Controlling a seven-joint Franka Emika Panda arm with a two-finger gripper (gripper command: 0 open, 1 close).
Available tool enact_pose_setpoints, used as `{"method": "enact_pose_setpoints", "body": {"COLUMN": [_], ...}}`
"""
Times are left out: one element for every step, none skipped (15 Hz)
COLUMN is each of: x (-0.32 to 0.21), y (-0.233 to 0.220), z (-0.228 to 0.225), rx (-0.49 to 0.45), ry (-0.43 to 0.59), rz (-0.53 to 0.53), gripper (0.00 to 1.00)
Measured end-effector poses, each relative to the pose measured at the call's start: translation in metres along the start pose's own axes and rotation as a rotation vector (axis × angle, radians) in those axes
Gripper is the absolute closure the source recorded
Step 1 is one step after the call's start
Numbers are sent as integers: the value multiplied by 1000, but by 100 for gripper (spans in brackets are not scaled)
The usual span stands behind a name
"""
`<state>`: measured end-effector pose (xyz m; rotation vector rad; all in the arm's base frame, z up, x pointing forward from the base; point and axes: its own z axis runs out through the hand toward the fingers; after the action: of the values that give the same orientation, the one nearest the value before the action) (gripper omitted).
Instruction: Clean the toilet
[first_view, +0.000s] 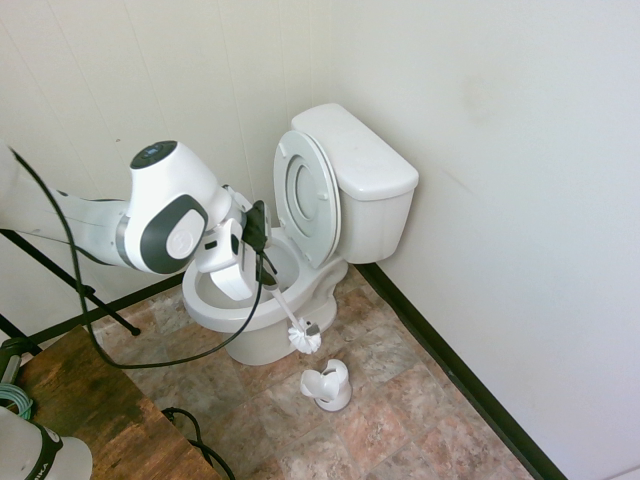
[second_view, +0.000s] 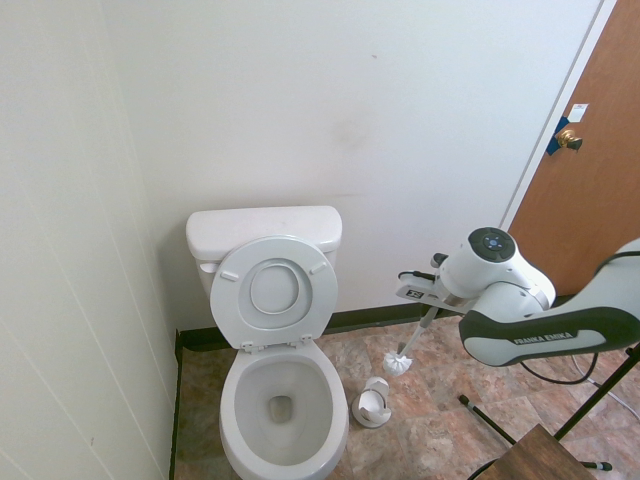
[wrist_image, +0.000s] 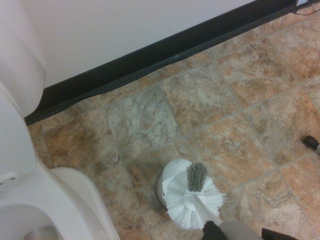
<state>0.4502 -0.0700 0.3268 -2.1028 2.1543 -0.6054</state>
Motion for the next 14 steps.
{"method": "enact_pose_setpoints", "body": {"x": [0,1,0,-1,-2,-3,-4,-4,-1,1,1,1,1,0], "y": [-5,-9,-14,-18,-21,-25,-29,-32,-34,-37,-39,-40,-39,-39], "z": [17,36,54,74,92,109,124,139,152,163,174,184,192,200], "rx": [-19,-34,-47,-60,-74,-88,-100,-112,-124,-134,-144,-152,-157,-163], "ry": [-1,-4,-7,-12,-16,-19,-24,-34,-41,-46,-51,-57,-64,-71], "rz": [-5,-6,-8,-8,-6,-4,-3,-1,-3,-5,-5,-6,-6,-7], "gripper": [100,100,100,100,100,100,100,100,100,100,100,100,100,100]}}
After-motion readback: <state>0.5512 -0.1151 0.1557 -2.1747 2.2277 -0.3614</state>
